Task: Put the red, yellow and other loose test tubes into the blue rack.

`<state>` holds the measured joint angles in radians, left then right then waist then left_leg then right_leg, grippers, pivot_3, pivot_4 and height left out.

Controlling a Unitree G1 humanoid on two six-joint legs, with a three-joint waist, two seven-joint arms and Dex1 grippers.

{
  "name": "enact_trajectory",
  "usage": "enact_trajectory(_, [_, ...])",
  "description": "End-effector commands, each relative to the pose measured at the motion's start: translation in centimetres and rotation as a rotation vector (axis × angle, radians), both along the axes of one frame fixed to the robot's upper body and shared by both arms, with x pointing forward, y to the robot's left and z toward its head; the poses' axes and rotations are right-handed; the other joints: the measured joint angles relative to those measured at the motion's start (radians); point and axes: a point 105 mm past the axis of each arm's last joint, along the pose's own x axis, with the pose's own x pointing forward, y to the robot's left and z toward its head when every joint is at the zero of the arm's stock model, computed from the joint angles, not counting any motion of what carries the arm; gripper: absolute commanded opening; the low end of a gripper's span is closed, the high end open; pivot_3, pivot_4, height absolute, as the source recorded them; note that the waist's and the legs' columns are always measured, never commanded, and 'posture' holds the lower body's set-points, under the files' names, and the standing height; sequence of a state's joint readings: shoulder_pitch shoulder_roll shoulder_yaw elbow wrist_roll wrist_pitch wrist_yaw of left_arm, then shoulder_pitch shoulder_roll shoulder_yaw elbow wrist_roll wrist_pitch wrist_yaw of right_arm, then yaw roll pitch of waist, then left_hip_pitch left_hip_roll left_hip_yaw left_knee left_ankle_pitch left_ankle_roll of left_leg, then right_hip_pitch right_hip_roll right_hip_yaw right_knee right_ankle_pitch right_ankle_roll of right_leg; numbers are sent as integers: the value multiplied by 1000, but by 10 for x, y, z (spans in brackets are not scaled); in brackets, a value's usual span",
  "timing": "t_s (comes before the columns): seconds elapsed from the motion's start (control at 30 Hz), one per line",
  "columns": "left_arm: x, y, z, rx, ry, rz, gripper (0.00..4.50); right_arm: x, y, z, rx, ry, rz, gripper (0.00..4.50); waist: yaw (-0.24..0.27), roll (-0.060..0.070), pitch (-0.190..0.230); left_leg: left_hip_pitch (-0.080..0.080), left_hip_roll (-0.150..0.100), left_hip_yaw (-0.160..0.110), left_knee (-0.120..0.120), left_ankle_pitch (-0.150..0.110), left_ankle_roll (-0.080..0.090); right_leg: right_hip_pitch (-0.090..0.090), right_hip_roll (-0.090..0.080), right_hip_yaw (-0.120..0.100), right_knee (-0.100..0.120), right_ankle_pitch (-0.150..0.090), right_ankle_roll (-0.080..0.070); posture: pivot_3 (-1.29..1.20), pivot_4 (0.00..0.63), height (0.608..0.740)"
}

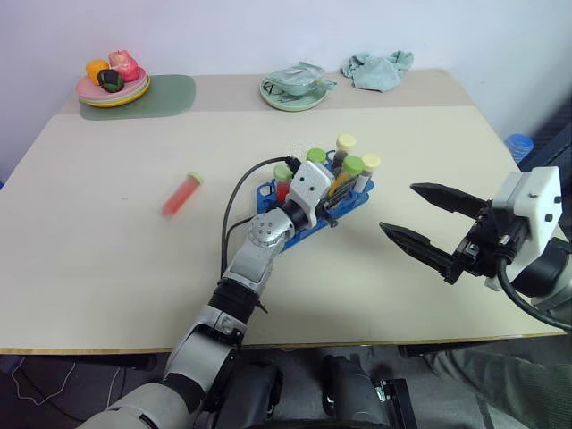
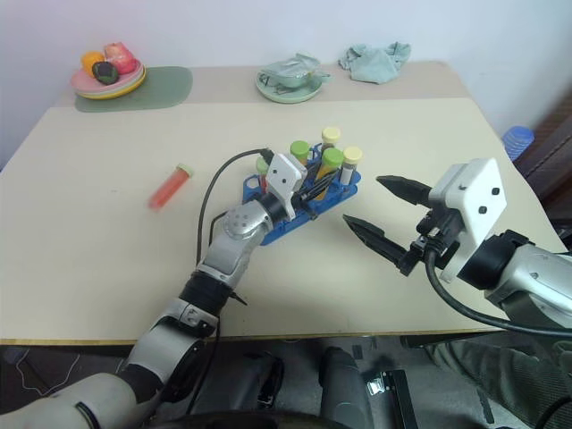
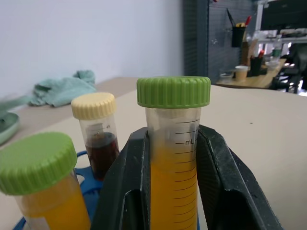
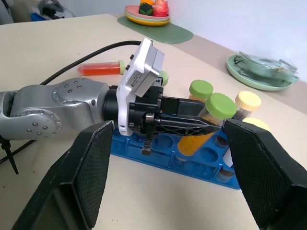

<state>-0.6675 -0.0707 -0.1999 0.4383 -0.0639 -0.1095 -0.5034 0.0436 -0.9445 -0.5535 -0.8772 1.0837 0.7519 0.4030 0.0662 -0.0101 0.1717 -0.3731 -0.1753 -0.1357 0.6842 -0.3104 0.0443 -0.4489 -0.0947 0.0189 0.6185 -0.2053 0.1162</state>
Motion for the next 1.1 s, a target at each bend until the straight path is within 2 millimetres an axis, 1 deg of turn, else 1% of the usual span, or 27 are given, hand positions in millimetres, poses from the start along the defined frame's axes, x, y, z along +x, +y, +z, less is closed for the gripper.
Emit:
enact_trajectory(0.03, [-1, 2, 1, -45, 36, -25, 2619, -3, 3, 7, -6, -44, 17, 3729, 0, 0, 0, 0, 0, 0, 0, 0, 0, 0, 0, 0, 0, 0, 0, 0, 150, 740])
enact_trajectory(0.1, [-1, 4, 3, -51, 23, -12, 3570, -3, 4, 7, -5, -44, 19, 3729, 0, 0, 0, 0, 0, 0, 0, 0, 0, 0, 0, 0, 0, 0, 0, 0, 150, 740])
enact_trajectory(0.13, [-1, 5, 4, -49, 13, -4, 4115, -3, 3, 7, -5, -43, 19, 3729, 0, 0, 0, 0, 0, 0, 0, 0, 0, 0, 0, 0, 0, 0, 0, 0, 150, 740])
enact_trajectory(0.17, [-2, 7, 9, -54, -16, 11, 4396, -2, 3, 7, -6, -42, 21, 3729, 0, 0, 0, 0, 0, 0, 0, 0, 0, 0, 0, 0, 0, 0, 0, 0, 150, 740])
enact_trajectory(0.2, [-7, 9, 16, -90, -19, -26, 4396, -2, 3, 7, -6, -41, 24, 3729, -1, 0, 0, 0, 0, 0, 0, 0, 0, 0, 0, 0, 0, 0, 0, 0, 150, 740])
enact_trajectory(0.3, [-20, 22, 40, -136, -105, -81, 4396, 1, 3, 7, -3, -36, 36, 3729, -3, 0, 0, 0, 0, 0, 0, 0, 0, 0, 0, 0, 0, 0, 0, 0, 150, 740])
enact_trajectory(0.4, [-29, 41, 62, -153, -166, -98, 4396, 5, 3, 5, 0, -29, 51, 3729, -3, 0, 0, 0, 0, 0, 0, 0, 0, 0, 0, 0, 0, 0, 0, 0, 150, 740])
enact_trajectory(0.47, [-29, 57, 81, -161, -190, -81, 4396, 8, 3, 4, 3, -26, 63, 3729, -2, 0, 0, 0, 0, 0, 0, 0, 0, 0, 0, 0, 0, 0, 0, 0, 150, 740])
enact_trajectory(0.53, [-19, 80, 105, -205, -161, -24, 4396, 11, 3, 3, 11, -22, 79, 3729, -2, 0, 0, 0, 0, 0, 0, 0, 0, 0, 1, 0, 0, 0, 0, 0, 150, 740])
enact_trajectory(0.57, [-8, 94, 116, -224, -126, 28, 4396, 13, 3, 3, 15, -20, 90, 3729, -2, 0, 0, 0, 0, 0, 0, 0, 0, 0, 1, 0, 0, 0, 0, 0, 150, 740])
enact_trajectory(0.67, [32, 142, 126, -160, 22, 245, 4396, 18, 5, 1, 14, -11, 126, 3729, -5, 0, 0, 0, 0, 0, 1, 0, 0, -1, 1, 0, 1, 0, 0, 0, 150, 740])
enact_trajectory(0.7, [44, 160, 126, -140, 78, 325, 4396, 19, 6, 0, 12, -8, 138, 3729, -6, 0, 0, 0, 0, 0, 0, 0, 0, -1, 2, 0, 1, 0, 0, 0, 150, 740])
enact_trajectory(0.77, [64, 194, 121, -37, 170, 519, 4396, 22, 7, 0, 2, -4, 162, 3729, -7, 0, 0, 1, 0, 0, -1, 0, 0, -1, 2, 0, 0, 0, 0, 0, 150, 740])
enact_trajectory(0.8, [70, 207, 115, 20, 220, 585, 4396, 23, 7, 0, -2, -3, 169, 3729, -7, 0, 0, 1, 0, 0, -1, 0, 0, -1, 3, 0, 0, 0, 0, 0, 150, 740])
enact_trajectory(0.83, [74, 216, 110, 75, 281, 616, 4396, 24, 7, 0, -9, -3, 178, 3729, -7, 0, 0, 1, 0, 0, -1, 0, 0, -1, 4, 0, 0, 0, 0, 0, 150, 740])
enact_trajectory(0.93, [78, 233, 92, 232, 460, 647, 4396, 26, 8, 1, -20, -8, 194, 3729, -3, -1, 1, 0, 0, 0, -1, 0, 0, -1, 5, -1, -1, 0, 0, 0, 150, 740])
enact_trajectory(1.0, [75, 244, 71, 380, 623, 667, 4396, 26, 9, 1, -26, -11, 204, 3729, -1, -1, 1, -2, 0, -2, 0, 0, 0, -1, 5, -2, -1, 0, 0, 0, 150, 740])
enact_trajectory(1.1, [71, 252, 50, 524, 768, 646, 4396, 26, 11, 2, -27, -15, 209, 3729, -3, -1, 1, -2, -1, -3, -1, 0, 0, -1, 5, -2, -3, 0, 0, 0, 150, 740])
